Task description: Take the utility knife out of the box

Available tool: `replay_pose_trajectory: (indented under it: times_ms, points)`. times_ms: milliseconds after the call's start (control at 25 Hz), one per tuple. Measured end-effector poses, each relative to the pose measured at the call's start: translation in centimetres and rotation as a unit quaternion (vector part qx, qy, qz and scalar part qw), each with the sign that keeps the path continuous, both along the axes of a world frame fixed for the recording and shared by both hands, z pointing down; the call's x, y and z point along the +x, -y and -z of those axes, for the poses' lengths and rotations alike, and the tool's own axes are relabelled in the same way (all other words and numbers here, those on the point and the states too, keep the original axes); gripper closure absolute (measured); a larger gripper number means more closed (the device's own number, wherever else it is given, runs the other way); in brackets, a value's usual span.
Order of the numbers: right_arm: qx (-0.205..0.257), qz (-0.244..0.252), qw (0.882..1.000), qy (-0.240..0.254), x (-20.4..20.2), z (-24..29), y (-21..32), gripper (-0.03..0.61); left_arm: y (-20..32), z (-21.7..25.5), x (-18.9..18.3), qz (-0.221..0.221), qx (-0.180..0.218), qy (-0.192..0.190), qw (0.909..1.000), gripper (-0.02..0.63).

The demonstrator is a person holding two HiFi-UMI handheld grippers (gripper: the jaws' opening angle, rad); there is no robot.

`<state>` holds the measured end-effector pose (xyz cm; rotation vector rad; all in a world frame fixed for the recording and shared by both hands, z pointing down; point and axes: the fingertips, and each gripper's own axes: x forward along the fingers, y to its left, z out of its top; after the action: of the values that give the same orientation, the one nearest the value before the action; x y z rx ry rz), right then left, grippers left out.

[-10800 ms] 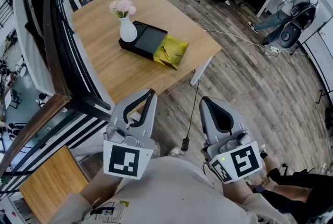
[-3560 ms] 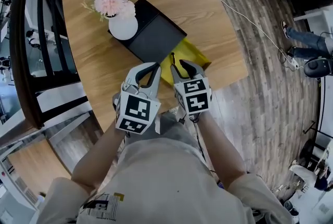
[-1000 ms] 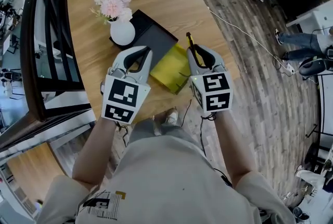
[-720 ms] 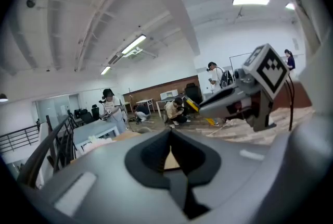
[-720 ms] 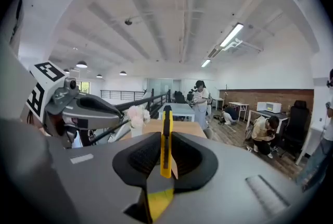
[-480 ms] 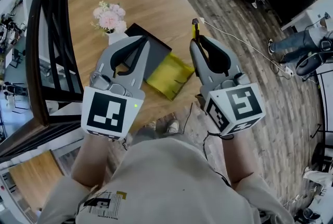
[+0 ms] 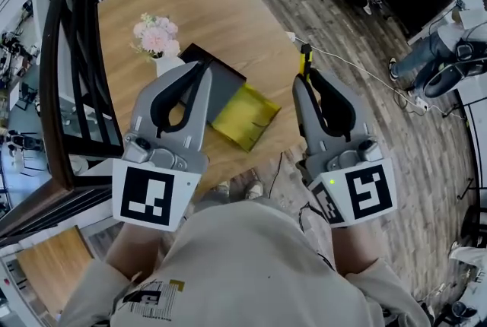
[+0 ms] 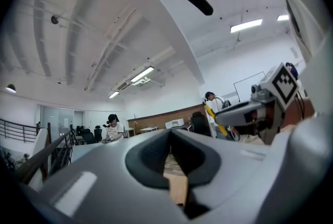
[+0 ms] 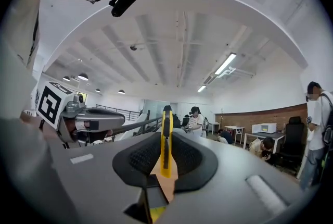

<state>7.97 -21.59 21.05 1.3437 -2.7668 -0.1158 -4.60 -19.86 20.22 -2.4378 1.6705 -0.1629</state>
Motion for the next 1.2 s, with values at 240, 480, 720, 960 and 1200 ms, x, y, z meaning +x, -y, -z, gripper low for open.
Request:
replay_pose_trajectory:
  times_ms: [240, 480, 720, 960, 1200]
  points:
    - [-0.017, -0.006, 1.0, -0.007, 0.7, -1.8, -1.8, 0.512, -1.6, -2.5, 1.7, -0.017, -0.027, 0.006, 0.9995, 0.611]
    - [-0.036, 0.005, 0.999, -0.015, 1.2, -3.3, -2.8, 0.512, -2.0, -4.0, 1.7, -0.008, -0.058, 0.001, 0.9983, 0.611]
    - [-0.039, 0.007, 0.999, -0.016, 1.3, -3.5, -2.8, 0.512, -2.0, -3.7, 1.6, -0.006, -0.057, 0.008, 0.9983, 0.611]
    - [-0.043, 0.009, 0.999, -0.017, 1.2, -3.7, -2.7, 0.512, -2.0, -4.2, 1.9, -0.01, -0.063, 0.011, 0.9979, 0.611]
    - [-0.046, 0.004, 0.999, -0.015, 1.2, -3.7, -2.1, 0.512, -1.8, -3.9, 1.5, -0.007, -0.055, 0.001, 0.9985, 0.611]
